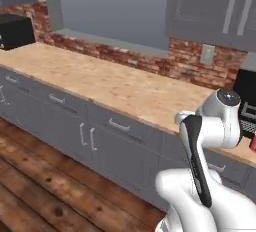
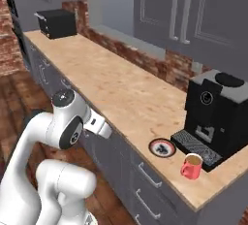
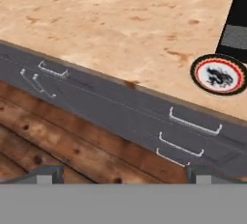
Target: Take a sugar cube from the saucer and place it inside the coffee. Then, grab milk from the fridge and place it next to the coffee on the counter to sweeten the coffee.
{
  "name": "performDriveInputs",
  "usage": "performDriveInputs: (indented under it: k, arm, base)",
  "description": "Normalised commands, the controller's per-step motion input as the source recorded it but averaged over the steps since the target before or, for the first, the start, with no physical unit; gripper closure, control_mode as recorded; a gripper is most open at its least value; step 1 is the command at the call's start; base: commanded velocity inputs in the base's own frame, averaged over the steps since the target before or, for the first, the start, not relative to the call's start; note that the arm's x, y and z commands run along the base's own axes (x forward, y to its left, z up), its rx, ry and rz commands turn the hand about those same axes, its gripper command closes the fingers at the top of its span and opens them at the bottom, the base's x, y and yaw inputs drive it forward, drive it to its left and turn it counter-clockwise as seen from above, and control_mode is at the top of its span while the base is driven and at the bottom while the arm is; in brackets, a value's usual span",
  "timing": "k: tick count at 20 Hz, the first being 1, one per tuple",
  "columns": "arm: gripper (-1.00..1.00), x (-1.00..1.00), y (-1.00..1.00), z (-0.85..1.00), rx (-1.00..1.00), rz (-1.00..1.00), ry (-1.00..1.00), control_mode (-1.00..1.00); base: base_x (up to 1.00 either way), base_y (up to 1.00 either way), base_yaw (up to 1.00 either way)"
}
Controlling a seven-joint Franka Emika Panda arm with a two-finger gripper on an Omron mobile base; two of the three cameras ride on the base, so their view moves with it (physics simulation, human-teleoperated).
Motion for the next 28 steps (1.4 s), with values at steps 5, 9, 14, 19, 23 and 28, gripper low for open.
performDriveInputs:
  k: [5, 9, 14, 19, 23, 28]
  arm:
    - [-1.00, 0.00, 0.00, 0.00, 0.00, 0.00, 0.00, 1.00]
    - [-1.00, 0.00, 0.00, 0.00, 0.00, 0.00, 0.00, 1.00]
    - [-1.00, 0.00, 0.00, 0.00, 0.00, 0.00, 0.00, 1.00]
    - [-1.00, 0.00, 0.00, 0.00, 0.00, 0.00, 0.00, 1.00]
    - [-1.00, 0.00, 0.00, 0.00, 0.00, 0.00, 0.00, 1.00]
    - [-1.00, 0.00, 0.00, 0.00, 0.00, 0.00, 0.00, 1.00]
  base:
    - [-0.02, 0.31, 1.00]
    - [0.14, 0.59, 0.83]
    - [0.58, 0.72, 0.67]
    - [0.90, 0.95, 0.50]
    - [1.00, 1.00, 0.44]
    - [1.00, 0.96, 0.41]
